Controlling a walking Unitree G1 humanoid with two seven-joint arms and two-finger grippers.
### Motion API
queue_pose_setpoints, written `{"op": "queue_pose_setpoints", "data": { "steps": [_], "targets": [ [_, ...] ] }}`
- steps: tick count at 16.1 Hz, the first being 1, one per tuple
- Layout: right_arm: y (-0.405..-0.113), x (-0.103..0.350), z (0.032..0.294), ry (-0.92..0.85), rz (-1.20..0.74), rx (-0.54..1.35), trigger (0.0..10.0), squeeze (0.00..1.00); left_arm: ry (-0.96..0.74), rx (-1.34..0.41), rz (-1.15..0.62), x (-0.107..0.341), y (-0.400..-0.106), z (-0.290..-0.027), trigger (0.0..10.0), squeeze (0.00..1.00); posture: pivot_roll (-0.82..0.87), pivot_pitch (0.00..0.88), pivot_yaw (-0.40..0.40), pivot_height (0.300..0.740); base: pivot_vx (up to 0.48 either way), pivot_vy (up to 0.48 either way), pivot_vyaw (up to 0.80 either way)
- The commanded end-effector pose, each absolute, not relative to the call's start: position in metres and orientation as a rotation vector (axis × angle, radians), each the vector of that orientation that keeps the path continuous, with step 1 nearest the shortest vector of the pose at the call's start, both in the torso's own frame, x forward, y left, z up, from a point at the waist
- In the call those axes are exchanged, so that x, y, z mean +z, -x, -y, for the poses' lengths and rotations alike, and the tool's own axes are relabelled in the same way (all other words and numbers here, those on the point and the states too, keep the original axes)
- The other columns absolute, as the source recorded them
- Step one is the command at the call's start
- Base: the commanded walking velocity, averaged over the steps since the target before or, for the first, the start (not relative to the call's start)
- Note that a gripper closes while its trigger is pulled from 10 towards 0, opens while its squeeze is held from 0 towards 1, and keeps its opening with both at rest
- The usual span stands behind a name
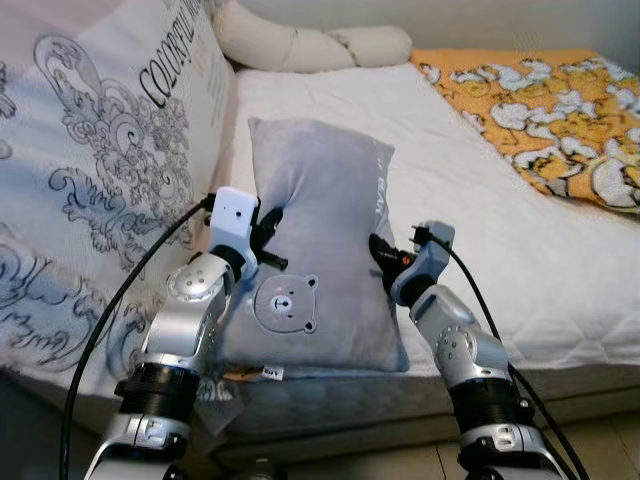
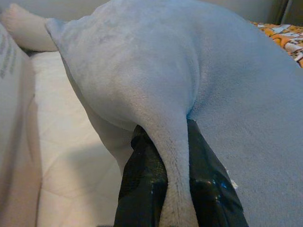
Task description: Clean up the room
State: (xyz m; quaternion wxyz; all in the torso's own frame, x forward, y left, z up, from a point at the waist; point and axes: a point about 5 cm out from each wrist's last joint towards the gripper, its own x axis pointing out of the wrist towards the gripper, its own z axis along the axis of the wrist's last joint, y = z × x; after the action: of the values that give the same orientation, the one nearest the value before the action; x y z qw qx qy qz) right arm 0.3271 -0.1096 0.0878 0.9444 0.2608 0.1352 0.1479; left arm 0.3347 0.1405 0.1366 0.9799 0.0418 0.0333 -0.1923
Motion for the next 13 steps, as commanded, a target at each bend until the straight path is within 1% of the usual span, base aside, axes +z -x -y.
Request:
{"op": "queue_pose_setpoints", "data": {
  "steps": [1, 3, 13],
  "targets": [
    [-0.3325, 0.0950, 0.1165, -0.518, -0.239, 0.280, 10.0, 0.00, -0.089, -0.381, -0.014, 0.1489, -0.3391, -0.1407, 10.0, 0.00, 0.11, 0.000, -0.001, 0.740, 0.000, 0.000, 0.00],
    [-0.3328, 0.0949, 0.1170, -0.513, -0.240, 0.281, 10.0, 0.00, -0.087, -0.382, -0.014, 0.1485, -0.3392, -0.1397, 10.0, 0.00, 0.11, 0.000, -0.002, 0.740, 0.000, 0.000, 0.00],
    [-0.3333, 0.0920, 0.1210, -0.490, -0.249, 0.270, 10.0, 0.00, -0.088, -0.384, -0.015, 0.1486, -0.3408, -0.1376, 10.0, 0.00, 0.11, 0.000, 0.003, 0.740, 0.269, 0.000, 0.00]
  ]
}}
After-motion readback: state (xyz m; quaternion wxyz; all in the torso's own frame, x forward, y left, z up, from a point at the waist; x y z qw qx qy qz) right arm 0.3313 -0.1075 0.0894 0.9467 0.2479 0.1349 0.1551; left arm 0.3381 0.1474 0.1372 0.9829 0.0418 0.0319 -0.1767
